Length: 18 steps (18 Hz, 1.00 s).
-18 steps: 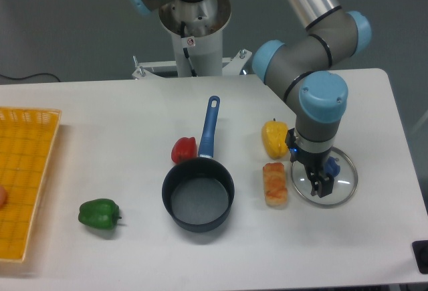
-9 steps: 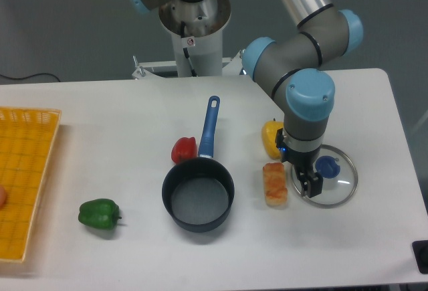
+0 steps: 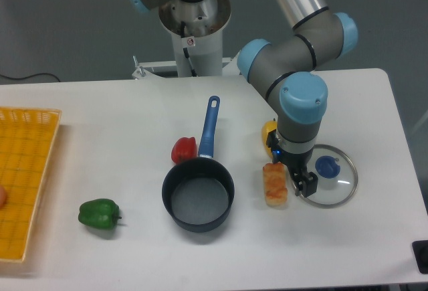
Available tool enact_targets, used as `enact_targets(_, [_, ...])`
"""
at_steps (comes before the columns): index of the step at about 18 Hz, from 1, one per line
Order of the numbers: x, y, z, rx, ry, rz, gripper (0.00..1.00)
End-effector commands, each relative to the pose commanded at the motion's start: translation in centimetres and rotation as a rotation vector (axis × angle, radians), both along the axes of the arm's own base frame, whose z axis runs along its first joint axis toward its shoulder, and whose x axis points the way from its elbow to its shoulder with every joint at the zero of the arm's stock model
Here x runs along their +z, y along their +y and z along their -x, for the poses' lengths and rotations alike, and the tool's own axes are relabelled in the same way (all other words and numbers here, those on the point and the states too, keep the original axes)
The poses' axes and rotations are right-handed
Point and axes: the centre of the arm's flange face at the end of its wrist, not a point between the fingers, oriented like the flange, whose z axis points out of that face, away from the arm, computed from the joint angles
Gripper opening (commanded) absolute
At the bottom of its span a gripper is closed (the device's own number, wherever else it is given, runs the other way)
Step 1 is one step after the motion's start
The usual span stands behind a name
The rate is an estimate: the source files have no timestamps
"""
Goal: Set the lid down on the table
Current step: 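Move the gripper over the glass lid toward its blue knob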
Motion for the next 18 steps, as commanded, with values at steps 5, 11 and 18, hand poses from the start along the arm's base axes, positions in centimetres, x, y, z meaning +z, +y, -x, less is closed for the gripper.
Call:
enact_targets(5, [0.72, -0.13, -0.40, 0.000, 0.004, -0.003, 1.00])
enact_targets(11, [0.64, -0.15, -0.43, 0.000, 0.003, -0.002, 1.00])
enact_targets(18, [0.65, -0.34, -0.55, 0.003, 0.001, -0.001, 1.00])
